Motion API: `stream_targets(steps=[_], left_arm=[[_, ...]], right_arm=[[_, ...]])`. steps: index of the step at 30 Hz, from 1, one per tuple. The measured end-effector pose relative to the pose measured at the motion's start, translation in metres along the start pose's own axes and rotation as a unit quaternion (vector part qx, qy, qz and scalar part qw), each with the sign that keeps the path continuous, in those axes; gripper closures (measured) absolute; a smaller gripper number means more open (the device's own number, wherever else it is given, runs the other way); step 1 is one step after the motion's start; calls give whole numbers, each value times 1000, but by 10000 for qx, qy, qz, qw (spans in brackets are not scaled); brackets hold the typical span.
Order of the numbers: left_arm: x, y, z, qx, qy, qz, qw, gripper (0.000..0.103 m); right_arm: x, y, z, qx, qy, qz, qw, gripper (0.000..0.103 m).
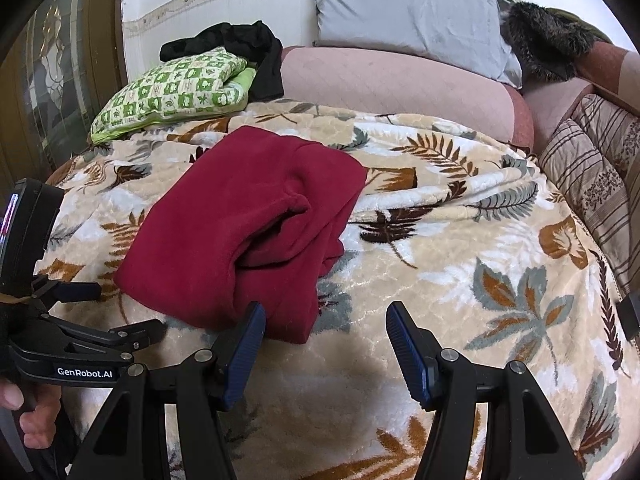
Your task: Fold small clothes
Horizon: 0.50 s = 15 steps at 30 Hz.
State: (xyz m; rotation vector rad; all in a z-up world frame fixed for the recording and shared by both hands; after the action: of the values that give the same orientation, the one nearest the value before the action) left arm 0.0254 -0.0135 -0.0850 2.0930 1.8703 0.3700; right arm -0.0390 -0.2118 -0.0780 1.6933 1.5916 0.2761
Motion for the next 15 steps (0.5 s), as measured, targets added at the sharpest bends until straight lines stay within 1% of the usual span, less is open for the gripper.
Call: stream_targets(steps=[7,9,10,11,13,14,15], left_arm=[[3,0,2,29,47,-54,10000,1],[9,2,0,-34,84,-147,9999,1],[12,3,-1,-73,94,-198,9997,1],[16,6,-3,-126,102,-294,9994,1],[23,8,-6,-190,132,-412,9989,1],[27,10,-7,-220,148,-461,9986,1],[30,11,-8,-250,149,-523,9982,1]], right_arm=[[1,1,-1,-24,29,-6,10000,42],[1,4,-4,-115,121,67,9998,42],[1,8,-6,-209,211,139,9995,42],[3,17,-11,-410,449,266,9978,39],[8,33,-11,-607,908,441,9930,32],[9,36,-8,-612,1025,507,9916,32],[9,40,1,-548,1228,683,9886,32]])
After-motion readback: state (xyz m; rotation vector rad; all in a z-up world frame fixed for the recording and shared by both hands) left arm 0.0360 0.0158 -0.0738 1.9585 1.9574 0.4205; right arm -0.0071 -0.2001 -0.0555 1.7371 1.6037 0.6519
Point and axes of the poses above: each gripper's, at about its wrist camera, not at the fingertips, and z roughly the way its jaws point, x to its left, y to its top, the point moved 9 cm from there along z, roughly the way its jaws point, and after that the axes turned 2 degrees about x, right-handed, at the moved point
